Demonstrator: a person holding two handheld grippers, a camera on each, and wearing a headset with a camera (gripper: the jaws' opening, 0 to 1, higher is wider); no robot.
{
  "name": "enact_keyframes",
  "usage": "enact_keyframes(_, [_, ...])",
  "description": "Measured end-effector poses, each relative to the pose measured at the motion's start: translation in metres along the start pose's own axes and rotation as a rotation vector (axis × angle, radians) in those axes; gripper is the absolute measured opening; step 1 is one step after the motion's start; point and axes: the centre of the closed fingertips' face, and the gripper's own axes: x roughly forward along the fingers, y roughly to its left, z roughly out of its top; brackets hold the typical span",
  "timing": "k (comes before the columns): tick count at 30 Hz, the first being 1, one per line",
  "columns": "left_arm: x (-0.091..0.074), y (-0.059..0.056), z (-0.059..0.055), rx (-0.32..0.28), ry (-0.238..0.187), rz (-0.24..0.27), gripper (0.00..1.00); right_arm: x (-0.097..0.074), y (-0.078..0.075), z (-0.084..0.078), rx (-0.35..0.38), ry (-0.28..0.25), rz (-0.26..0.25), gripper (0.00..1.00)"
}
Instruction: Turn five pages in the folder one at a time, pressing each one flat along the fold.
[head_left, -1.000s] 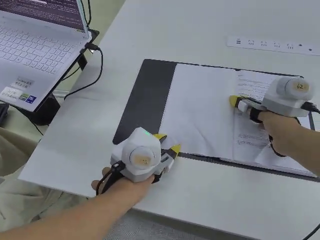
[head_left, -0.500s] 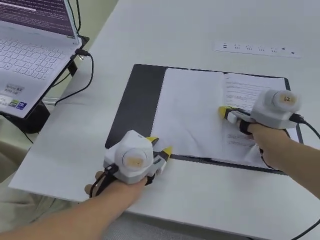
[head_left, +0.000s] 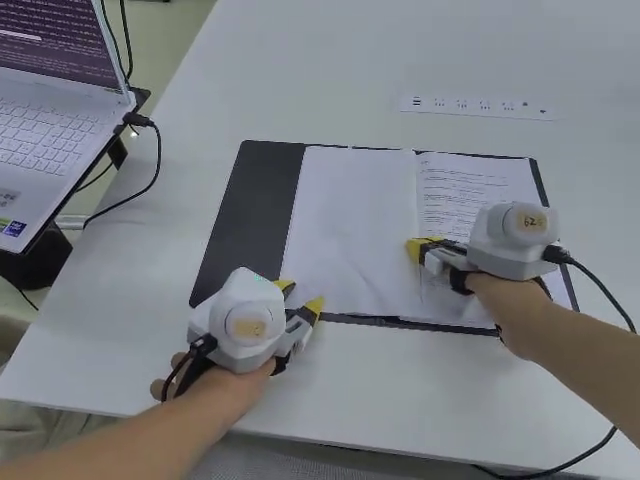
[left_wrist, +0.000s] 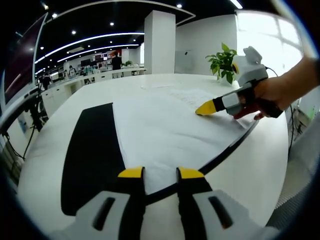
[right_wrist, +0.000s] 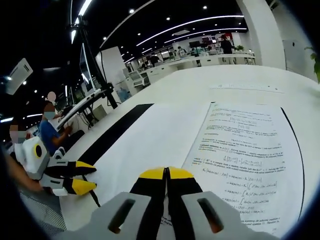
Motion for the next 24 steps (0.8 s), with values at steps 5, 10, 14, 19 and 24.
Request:
enact_keyframes(5, [-0.001, -0.001, 0.0, 0.001, 0.003, -0.001, 0.24, -0.008, 0.007, -0.012, -0.017, 0.021, -0.001, 0.0])
enact_keyframes(10, [-0.002, -0.001, 0.0, 0.002, 0.004, -0.001, 0.24, -0.013, 0.005, -0.018, -0.046, 0.052, -0.005, 0.0])
enact_keyframes(14, [-0.002, -0.001, 0.001, 0.005, 0.004, -0.002, 0.24, -0.02, 0.01, -0.028, -0.052, 0.067, -0.003, 0.0])
enact_keyframes(19, [-0.003, -0.002, 0.001, 0.001, 0.002, -0.001, 0.24, -0.029, 0.018, -0.039, -0.048, 0.083, 0.0, 0.0])
enact_keyframes(24, [-0.003, -0.002, 0.001, 0.001, 0.002, -0.002, 0.24, -0.037, 0.026, -0.049, -0.043, 0.101, 0.002, 0.0])
